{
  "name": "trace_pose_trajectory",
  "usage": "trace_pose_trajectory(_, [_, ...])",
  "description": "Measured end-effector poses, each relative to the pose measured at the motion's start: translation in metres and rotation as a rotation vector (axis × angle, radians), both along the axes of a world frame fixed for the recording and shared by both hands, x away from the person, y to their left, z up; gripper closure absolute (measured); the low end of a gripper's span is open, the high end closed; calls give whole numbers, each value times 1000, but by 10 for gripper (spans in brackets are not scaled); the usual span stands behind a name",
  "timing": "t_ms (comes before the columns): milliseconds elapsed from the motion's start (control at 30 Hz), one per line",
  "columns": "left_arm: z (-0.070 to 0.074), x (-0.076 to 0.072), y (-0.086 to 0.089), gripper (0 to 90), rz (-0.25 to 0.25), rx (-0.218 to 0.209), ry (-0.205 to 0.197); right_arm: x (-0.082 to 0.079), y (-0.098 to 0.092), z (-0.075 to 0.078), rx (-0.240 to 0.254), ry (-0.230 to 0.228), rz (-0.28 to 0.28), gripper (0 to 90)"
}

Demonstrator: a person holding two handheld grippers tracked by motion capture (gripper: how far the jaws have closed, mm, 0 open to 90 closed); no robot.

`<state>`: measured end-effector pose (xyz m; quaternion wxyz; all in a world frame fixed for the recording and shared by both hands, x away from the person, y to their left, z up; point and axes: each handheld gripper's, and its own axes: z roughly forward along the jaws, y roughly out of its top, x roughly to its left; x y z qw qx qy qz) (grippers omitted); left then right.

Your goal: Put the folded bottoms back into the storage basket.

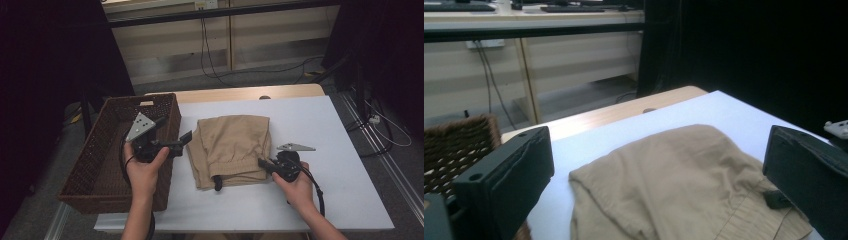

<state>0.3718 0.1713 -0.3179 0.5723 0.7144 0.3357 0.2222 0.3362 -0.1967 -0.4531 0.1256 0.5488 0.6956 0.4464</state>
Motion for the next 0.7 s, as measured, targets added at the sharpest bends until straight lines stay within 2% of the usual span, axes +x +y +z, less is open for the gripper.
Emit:
trace_pose_trajectory(167, [3, 4, -11, 1, -12, 0, 0, -2, -2, 1, -1, -7, 1, 778])
trace_pose_trajectory(300, [0, 9, -24, 1, -14, 8, 22, -4, -5, 3, 2, -7, -1, 778])
trace_pose_trajectory(500, [-7, 16, -34, 0, -16, 7, 50, -8, -9, 4, -4, -18, 7, 777])
trace_pose_trajectory(700, [-11, 20, -39, 1, -24, 8, 55, -10, -11, 4, -10, -21, 10, 777])
